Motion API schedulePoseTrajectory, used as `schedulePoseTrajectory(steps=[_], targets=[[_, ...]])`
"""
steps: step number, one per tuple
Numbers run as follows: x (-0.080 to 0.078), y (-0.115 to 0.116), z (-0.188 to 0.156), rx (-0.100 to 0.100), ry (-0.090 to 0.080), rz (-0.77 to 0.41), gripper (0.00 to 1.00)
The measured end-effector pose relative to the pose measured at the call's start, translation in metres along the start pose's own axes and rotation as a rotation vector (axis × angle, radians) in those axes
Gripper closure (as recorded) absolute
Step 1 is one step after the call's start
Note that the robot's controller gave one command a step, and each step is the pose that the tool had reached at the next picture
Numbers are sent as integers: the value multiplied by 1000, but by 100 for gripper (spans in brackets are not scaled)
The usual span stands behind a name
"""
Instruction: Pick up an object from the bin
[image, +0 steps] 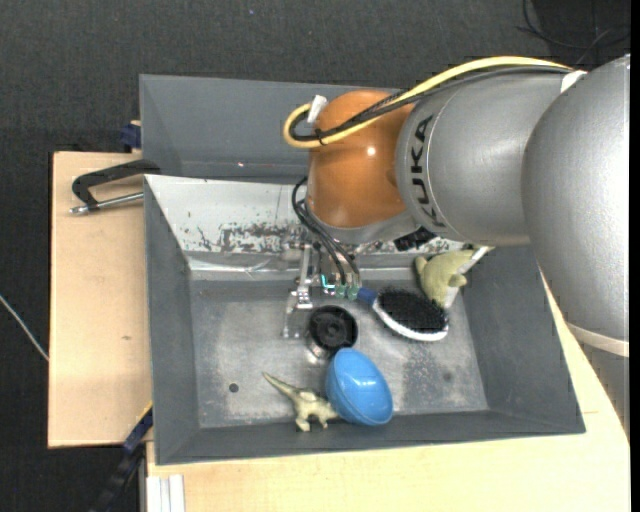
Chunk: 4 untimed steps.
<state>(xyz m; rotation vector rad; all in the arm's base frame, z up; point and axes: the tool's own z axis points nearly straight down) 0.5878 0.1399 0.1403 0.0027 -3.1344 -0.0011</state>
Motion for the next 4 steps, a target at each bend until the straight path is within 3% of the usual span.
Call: schedulePoseTrajectory(steps=[1,2,3,4], targets=[[54,-52,68,-1,-10,1,0],[56,-102,67,-3,-17,-26,0],[54,-100,66,-4,-25,-27,100],[77,-109,-109,4,-18,-553,100]])
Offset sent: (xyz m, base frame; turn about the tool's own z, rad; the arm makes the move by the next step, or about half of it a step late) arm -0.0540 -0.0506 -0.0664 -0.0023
